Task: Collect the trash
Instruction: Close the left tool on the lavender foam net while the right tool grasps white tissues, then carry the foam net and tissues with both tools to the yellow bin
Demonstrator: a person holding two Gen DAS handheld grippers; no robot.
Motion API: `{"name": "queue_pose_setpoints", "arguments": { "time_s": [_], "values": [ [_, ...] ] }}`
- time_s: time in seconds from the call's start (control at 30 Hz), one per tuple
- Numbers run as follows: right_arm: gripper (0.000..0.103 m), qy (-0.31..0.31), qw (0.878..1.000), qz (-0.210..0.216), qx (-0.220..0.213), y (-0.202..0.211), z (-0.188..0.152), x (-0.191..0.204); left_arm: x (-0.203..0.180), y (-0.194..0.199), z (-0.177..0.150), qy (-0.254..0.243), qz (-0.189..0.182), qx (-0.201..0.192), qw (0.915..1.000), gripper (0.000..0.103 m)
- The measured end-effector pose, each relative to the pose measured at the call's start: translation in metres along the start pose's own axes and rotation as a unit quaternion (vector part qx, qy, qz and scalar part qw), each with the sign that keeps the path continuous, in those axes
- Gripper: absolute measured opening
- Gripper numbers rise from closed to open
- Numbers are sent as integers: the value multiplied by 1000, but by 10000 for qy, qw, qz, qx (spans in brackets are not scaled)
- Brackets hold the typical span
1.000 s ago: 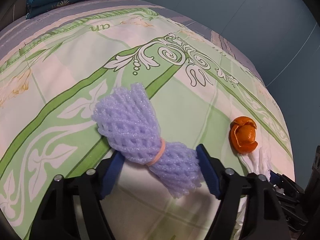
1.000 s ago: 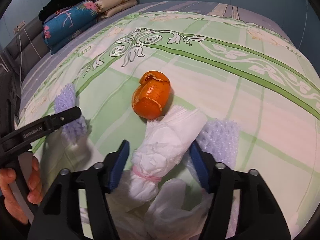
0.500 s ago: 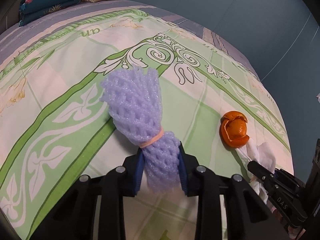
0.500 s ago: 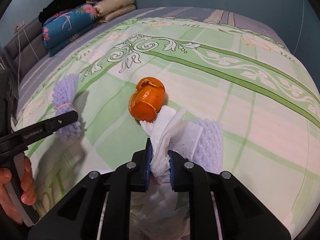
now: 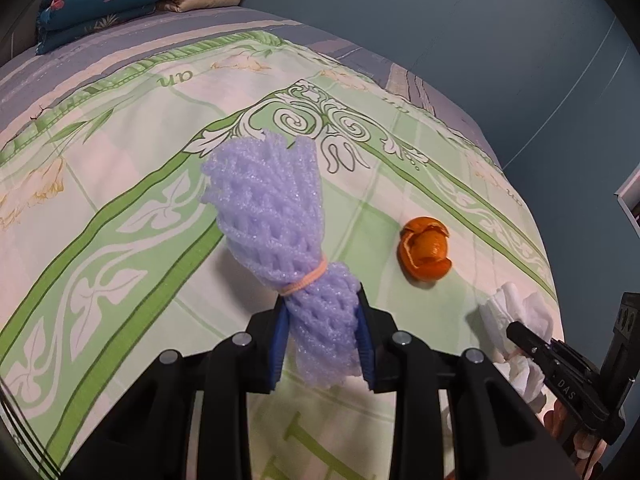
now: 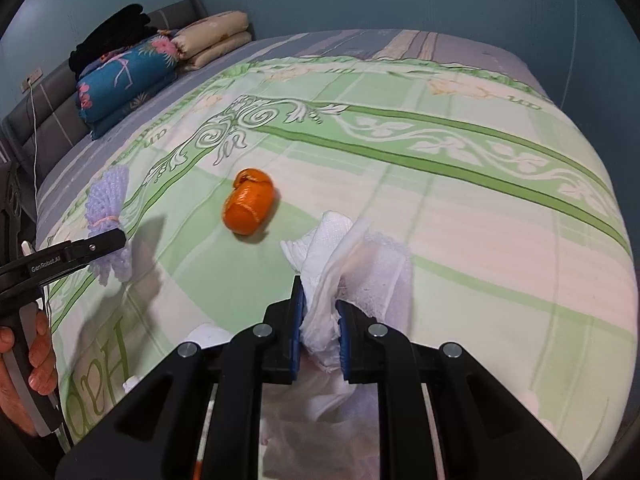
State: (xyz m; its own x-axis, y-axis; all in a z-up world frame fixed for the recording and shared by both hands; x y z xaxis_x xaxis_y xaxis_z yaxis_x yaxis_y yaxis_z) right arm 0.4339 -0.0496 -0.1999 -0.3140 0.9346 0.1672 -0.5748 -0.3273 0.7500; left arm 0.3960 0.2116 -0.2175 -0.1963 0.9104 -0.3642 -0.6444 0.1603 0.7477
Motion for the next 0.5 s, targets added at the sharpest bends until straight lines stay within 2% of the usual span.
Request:
{"name": "queue_pose_setpoints", "arguments": {
  "time_s": [0.5],
  "values": [
    [13,-568,9950,-323,-755,100,4,-73,-59,54,-3,-359,-264,-307,9985,28]
  ]
}}
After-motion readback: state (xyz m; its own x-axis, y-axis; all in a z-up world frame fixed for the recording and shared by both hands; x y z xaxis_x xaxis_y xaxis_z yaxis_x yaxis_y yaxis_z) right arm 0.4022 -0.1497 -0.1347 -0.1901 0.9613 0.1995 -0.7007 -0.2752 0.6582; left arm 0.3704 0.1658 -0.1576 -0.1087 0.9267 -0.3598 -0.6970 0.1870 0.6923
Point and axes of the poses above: each gripper's, at about its wrist camera, not at the fingertips, and y roughly against the way its jaws point, x to its left, z to its top, the point moved 7 cm from there along -y, roughly the way its jaws point, and after that the axes turned 2 degrees about -y, right-handed, at the moved point
